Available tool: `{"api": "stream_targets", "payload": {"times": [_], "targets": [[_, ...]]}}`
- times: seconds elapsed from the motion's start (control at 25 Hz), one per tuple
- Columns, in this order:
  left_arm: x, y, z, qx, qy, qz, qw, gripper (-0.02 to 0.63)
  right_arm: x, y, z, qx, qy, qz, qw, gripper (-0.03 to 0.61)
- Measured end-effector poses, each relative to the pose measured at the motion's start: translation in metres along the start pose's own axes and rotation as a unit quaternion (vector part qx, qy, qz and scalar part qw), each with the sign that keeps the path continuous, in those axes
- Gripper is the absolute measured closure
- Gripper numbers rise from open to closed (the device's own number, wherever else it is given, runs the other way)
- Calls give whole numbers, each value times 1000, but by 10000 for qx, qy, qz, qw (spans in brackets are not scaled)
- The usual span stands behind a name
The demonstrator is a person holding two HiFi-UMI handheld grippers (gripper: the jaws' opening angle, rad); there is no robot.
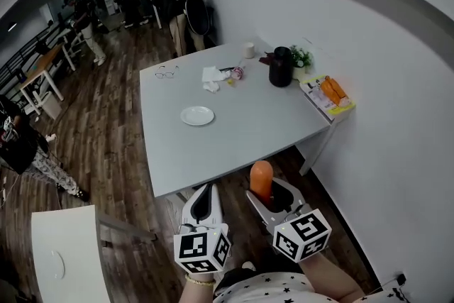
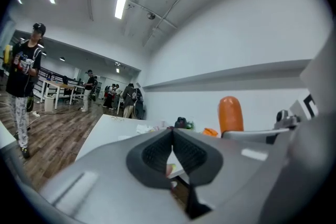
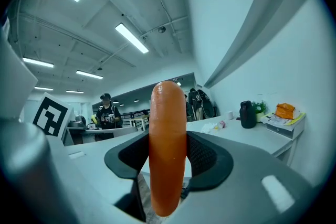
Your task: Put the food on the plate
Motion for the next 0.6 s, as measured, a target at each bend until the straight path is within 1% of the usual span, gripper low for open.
{"api": "stream_targets", "payload": {"times": [0.12,0.36,0.6], "targets": [[-2,10,19,189,-98,1,9998,606,-3,26,-2,132,-3,137,9998,363],[-3,39,54,496,-114,45,9987,606,-3,87,-16,422,16,276,9987,364],[2,95,98,907,-181,-81,9957,606,7,175,-42,923,-189,414,9947,363]]}}
Point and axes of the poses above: the fingertips, and each gripper's own axes: y forward along the fingers, z to its left, x out of its top, the point moved 10 cm from there along -y, backward along the fingers, and after that the axes turned 3 degrees about -x, right-handed, at the moved point
